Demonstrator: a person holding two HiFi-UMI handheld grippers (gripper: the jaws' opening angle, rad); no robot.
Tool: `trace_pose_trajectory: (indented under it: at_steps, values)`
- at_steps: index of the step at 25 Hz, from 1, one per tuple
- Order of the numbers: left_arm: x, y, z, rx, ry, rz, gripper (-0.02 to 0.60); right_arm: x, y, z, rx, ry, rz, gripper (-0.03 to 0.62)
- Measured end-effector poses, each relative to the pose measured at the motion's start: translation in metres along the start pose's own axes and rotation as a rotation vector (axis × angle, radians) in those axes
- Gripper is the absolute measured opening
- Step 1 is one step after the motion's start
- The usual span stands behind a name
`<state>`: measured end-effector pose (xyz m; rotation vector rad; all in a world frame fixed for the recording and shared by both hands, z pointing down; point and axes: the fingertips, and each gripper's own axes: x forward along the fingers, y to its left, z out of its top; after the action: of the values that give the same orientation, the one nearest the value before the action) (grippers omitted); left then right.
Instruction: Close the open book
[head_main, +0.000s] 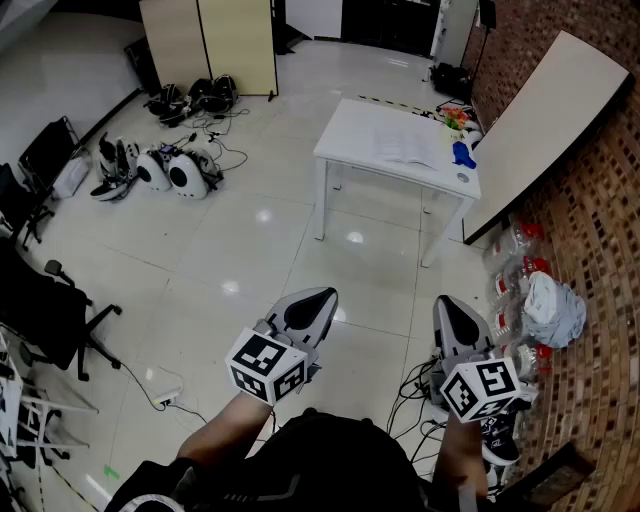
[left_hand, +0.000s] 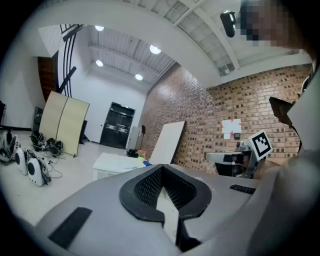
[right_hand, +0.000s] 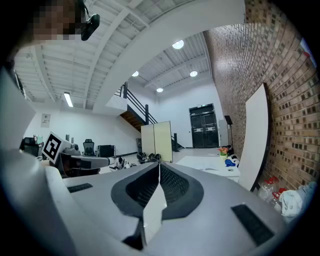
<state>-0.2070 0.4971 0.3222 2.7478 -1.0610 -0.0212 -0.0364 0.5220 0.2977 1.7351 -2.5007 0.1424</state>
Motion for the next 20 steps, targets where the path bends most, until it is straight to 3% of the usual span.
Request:
trace_pose_trajectory:
  at_steps: [10, 20]
  values:
    - [0.015, 0.048, 0.010, 0.007, -0.010, -0.015, -0.006, 0.049, 0.009, 0.001, -0.015, 0.007, -0.005, 0.003]
    - [0.116, 0.092, 0.017, 0.026, 0.019, 0.022, -0.006, 0.135, -0.064, 0.007, 0.017, -0.015, 0.043, 0.003]
